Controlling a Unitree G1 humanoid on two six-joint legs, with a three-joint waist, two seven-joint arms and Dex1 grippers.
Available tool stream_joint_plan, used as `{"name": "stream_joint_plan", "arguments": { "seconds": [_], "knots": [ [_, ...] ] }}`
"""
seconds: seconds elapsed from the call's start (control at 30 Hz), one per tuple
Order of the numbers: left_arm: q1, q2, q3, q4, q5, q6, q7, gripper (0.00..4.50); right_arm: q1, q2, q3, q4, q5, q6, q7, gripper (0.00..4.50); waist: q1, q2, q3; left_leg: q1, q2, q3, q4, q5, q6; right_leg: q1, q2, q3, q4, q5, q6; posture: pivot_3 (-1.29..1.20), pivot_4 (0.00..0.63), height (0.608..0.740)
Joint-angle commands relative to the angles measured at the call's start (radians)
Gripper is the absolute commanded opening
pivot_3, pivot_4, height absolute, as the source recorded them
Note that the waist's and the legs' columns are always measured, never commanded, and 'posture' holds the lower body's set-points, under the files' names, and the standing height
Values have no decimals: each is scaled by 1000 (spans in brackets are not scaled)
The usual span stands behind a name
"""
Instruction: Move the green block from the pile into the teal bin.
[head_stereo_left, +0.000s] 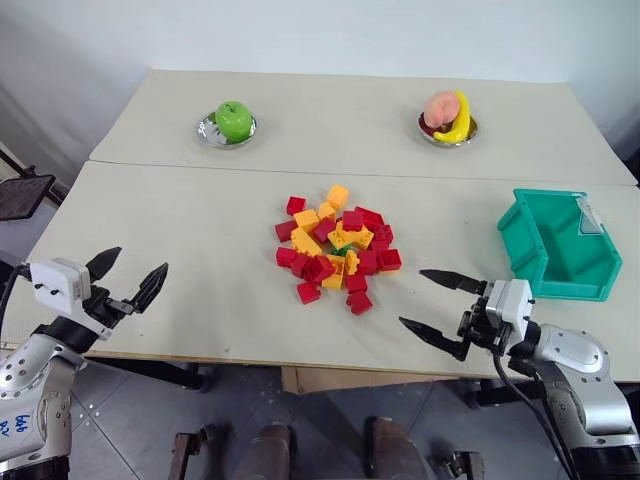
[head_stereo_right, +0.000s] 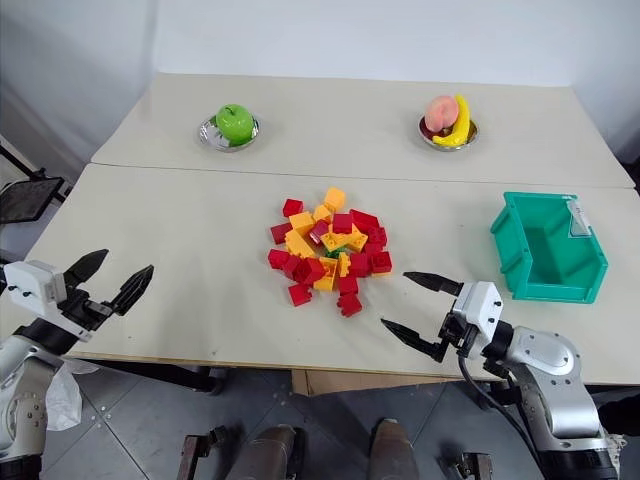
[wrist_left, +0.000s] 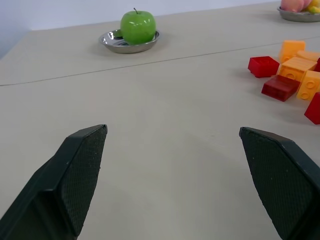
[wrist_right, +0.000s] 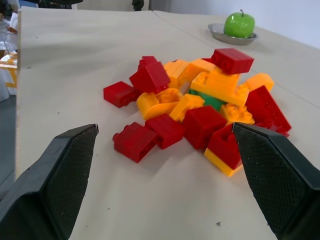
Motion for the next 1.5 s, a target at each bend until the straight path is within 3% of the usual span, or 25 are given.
{"name": "stream_joint_plan", "arguments": {
  "seconds": [0.03,0.3,0.57,0.67,0.73,0.87,1.0,1.03,1.13,1.3,1.5],
  "knots": [
    [6,21,-18,-51,19,-30,-22,4500,-11,4,-8,-7,7,-9,-7,4483,0,0,0,0,0,0,0,0,0,0,0,0,0,0,0,0,150,740],
    [-4,134,-142,-117,-19,-81,-305,4500,-34,-34,-48,39,30,-8,37,4483,0,0,0,0,0,0,0,0,0,0,0,0,-1,0,0,0,150,740],
    [-66,188,-221,-121,-61,-52,-458,4500,-67,-115,-97,189,21,-62,145,1867,0,0,0,0,0,1,0,0,0,1,0,0,-1,0,0,0,150,740],
    [-86,177,-237,-107,-53,-52,-471,3917,-90,-101,-63,149,34,-27,144,857,-7,0,0,0,1,1,0,0,0,1,1,0,0,0,0,0,150,740],
    [-96,172,-246,-105,-52,-49,-472,3282,-107,-91,-29,117,34,10,137,98,-7,0,0,0,2,1,0,0,0,1,2,0,1,0,0,0,150,740],
    [-105,163,-267,-114,-47,-39,-469,2143,-229,-51,140,16,-21,265,14,0,-7,0,0,0,2,1,1,0,0,1,2,0,1,1,-1,0,150,740],
    [-122,163,-276,-117,-62,-8,-464,2143,-402,64,297,-5,-88,420,-86,0,-8,0,0,0,3,0,1,0,-1,-1,2,0,1,1,-2,0,150,740],
    [-128,166,-276,-120,-72,19,-457,2320,-449,100,330,14,-105,444,-101,0,-7,0,0,0,3,0,1,0,-1,-2,2,0,1,1,-2,0,150,740],
    [-138,177,-277,-127,-87,64,-460,2971,-565,190,389,109,-156,479,-146,0,-6,0,0,-1,3,0,1,0,-1,-3,2,0,2,1,-2,0,150,740],
    [-134,180,-256,-139,-81,72,-449,4490,-712,270,409,341,-255,426,-208,0,-3,0,0,-2,3,0,1,0,-1,-4,2,-1,3,2,-3,0,150,740],
    [-127,167,-246,-157,-67,58,-421,4490,-815,295,364,628,-319,277,-242,0,-25,0,0,-2,3,2,0,0,-2,-7,2,-2,5,2,-4,0,150,740]
  ]
}}
